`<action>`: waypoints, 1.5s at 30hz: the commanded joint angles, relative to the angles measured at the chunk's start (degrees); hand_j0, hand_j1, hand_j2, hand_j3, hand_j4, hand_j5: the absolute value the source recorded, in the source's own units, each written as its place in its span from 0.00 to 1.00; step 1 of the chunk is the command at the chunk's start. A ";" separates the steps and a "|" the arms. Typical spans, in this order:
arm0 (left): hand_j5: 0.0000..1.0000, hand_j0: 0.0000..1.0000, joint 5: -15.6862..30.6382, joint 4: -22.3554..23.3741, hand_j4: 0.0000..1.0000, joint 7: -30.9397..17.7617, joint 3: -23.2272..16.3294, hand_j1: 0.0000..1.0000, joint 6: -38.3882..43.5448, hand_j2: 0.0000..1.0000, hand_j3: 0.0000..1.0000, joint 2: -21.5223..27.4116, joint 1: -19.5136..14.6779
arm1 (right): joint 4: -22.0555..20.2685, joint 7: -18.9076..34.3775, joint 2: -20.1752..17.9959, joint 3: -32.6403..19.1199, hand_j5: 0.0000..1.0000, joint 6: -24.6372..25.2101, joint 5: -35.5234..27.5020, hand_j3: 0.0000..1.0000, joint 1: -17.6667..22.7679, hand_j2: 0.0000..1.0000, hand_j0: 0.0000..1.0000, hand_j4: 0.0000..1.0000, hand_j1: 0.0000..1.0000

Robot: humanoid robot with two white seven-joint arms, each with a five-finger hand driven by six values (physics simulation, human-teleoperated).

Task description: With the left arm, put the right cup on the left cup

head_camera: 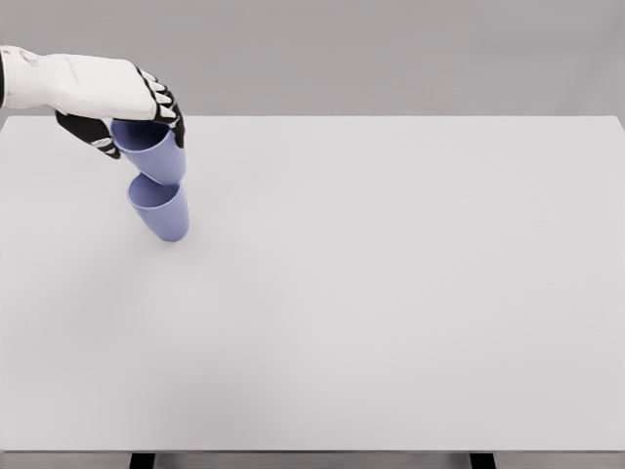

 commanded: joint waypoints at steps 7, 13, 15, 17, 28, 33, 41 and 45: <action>0.66 0.66 0.21 -0.41 0.66 0.00 -1.04 0.66 0.07 0.66 0.66 1.87 -0.09 | -0.04 0.01 0.00 0.00 1.00 0.00 0.00 1.00 0.00 1.00 1.00 1.00 1.00; 0.66 0.66 0.21 -0.41 0.66 0.00 -2.01 0.66 0.07 0.66 0.66 1.96 -0.18 | -0.04 0.01 0.00 0.00 1.00 0.00 0.00 1.00 0.00 1.00 1.00 1.00 1.00; 0.66 0.66 0.21 -0.41 0.66 -0.09 -2.10 0.66 0.07 0.66 0.66 1.87 -0.44 | -0.04 0.01 0.00 0.00 1.00 0.00 0.00 1.00 0.00 1.00 1.00 1.00 1.00; 0.66 0.66 0.21 -0.41 0.66 0.00 -2.36 0.66 0.07 0.66 0.66 1.96 -0.35 | -0.04 0.01 0.00 0.00 1.00 0.00 0.00 1.00 0.00 1.00 1.00 1.00 1.00; 0.66 0.66 0.30 -2.52 0.66 0.00 -2.36 0.66 0.07 0.66 0.66 3.72 -1.40 | -0.04 0.01 0.00 0.00 1.00 0.00 0.00 1.00 0.00 1.00 1.00 1.00 1.00; 0.66 0.66 0.38 -3.84 0.66 0.00 -2.45 0.66 0.07 0.66 0.66 4.51 -1.67 | -0.04 0.01 0.00 0.00 1.00 0.00 0.00 1.00 0.00 1.00 1.00 1.00 1.00; 0.66 0.66 0.38 -3.84 0.66 0.09 -2.71 0.66 0.07 0.66 0.66 4.16 -1.67 | 0.05 0.01 0.00 0.00 1.00 0.00 0.00 1.00 0.00 1.00 1.00 1.00 1.00; 0.66 0.66 0.38 -3.31 0.66 0.09 -3.24 0.66 0.07 0.66 0.66 3.72 -1.58 | -0.04 0.01 0.00 0.00 1.00 0.00 0.00 1.00 0.00 1.00 1.00 1.00 1.00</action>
